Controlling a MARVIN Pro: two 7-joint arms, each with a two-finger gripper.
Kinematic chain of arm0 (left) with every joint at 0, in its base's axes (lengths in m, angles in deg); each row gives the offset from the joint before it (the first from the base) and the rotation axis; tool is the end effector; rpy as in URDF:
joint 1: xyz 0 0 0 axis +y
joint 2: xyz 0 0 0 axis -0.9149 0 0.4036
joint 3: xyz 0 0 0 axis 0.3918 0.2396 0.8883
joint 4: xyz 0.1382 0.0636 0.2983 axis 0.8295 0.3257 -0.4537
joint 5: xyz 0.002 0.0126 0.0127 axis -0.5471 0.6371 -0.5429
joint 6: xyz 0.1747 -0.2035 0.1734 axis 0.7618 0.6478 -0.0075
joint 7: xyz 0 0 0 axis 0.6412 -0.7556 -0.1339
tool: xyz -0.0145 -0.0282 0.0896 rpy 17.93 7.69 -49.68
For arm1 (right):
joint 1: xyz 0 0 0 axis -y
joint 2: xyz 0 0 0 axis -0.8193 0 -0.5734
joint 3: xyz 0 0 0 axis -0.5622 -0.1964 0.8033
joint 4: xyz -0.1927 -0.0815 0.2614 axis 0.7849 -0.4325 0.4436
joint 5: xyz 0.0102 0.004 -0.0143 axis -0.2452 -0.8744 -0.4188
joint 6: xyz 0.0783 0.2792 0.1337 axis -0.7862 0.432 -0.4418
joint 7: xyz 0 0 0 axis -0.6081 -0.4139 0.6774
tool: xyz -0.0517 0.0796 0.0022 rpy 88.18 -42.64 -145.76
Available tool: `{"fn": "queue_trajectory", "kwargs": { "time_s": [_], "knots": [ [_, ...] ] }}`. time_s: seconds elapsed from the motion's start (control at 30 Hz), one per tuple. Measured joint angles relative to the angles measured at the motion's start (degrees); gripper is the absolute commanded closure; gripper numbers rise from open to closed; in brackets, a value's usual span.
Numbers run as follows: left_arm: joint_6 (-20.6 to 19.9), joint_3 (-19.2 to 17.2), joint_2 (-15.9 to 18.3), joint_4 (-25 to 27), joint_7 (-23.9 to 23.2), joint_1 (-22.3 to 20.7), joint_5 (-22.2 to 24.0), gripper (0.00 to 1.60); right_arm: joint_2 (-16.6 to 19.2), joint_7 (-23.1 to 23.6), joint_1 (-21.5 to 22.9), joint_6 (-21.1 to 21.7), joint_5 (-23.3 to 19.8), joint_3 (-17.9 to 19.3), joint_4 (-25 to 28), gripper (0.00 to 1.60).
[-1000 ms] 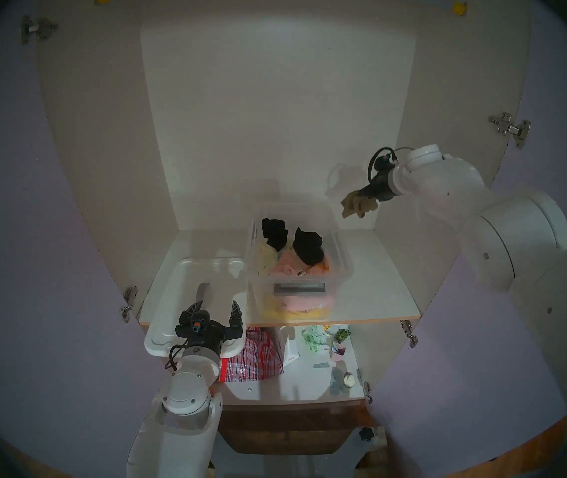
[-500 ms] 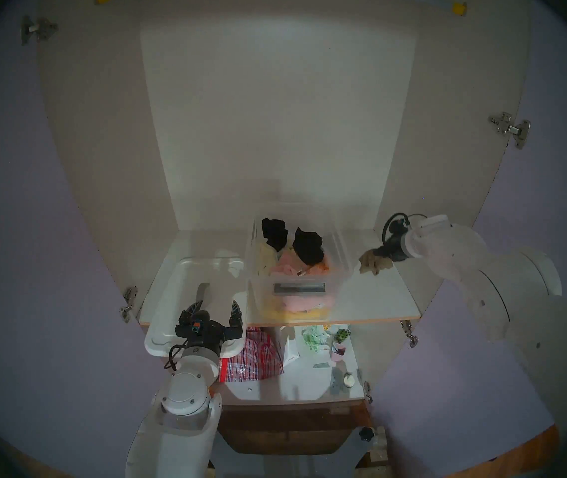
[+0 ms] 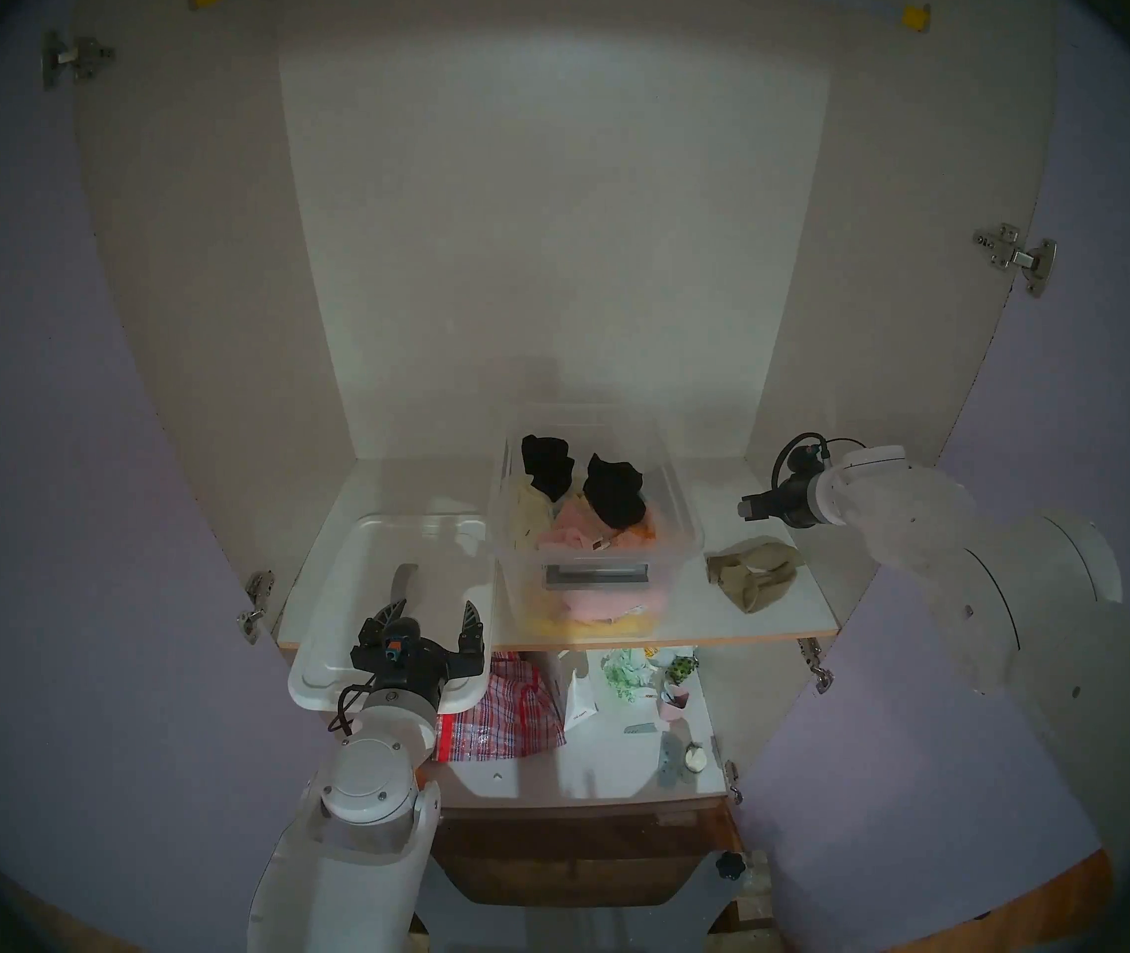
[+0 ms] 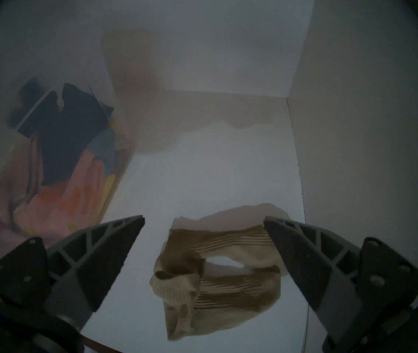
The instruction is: Take socks out of the storage bin, place them on top of the cabinet, and put the lid back on the bin
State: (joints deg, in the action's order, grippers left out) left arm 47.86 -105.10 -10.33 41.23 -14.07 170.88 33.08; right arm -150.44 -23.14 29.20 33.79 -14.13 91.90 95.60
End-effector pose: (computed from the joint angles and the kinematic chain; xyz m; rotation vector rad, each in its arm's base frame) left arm 0.3409 -0.0084 -0.3956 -2.3598 0.0542 -2.0488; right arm 0.6474 -0.1730 -0.3039 -2.7635 -0.2340 -1.2112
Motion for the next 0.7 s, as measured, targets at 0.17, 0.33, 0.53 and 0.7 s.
{"fn": "queue_trajectory", "kwargs": {
  "time_s": [0.17,0.33,0.53,0.7],
  "knots": [
    [-2.80,0.57,1.26,-2.77,-1.63,-5.40,0.30,0.00,0.01,-0.63,0.00,-0.49,-0.20,0.60,0.07,0.00],
    [-6.99,0.65,1.94,-7.38,-2.83,-10.15,0.97,0.00,0.02,-1.19,-0.02,-0.85,-0.30,1.06,0.09,0.00],
    [-16.43,-0.31,2.59,-16.86,-4.15,-16.09,2.28,0.00,0.01,-1.77,-0.04,-1.18,-0.35,1.55,0.10,0.00],
    [-24.87,-3.34,2.51,-24.74,-4.78,-21.01,4.25,0.00,0.01,-2.16,-0.07,-1.31,-0.36,1.89,0.10,0.00]
  ]
}}
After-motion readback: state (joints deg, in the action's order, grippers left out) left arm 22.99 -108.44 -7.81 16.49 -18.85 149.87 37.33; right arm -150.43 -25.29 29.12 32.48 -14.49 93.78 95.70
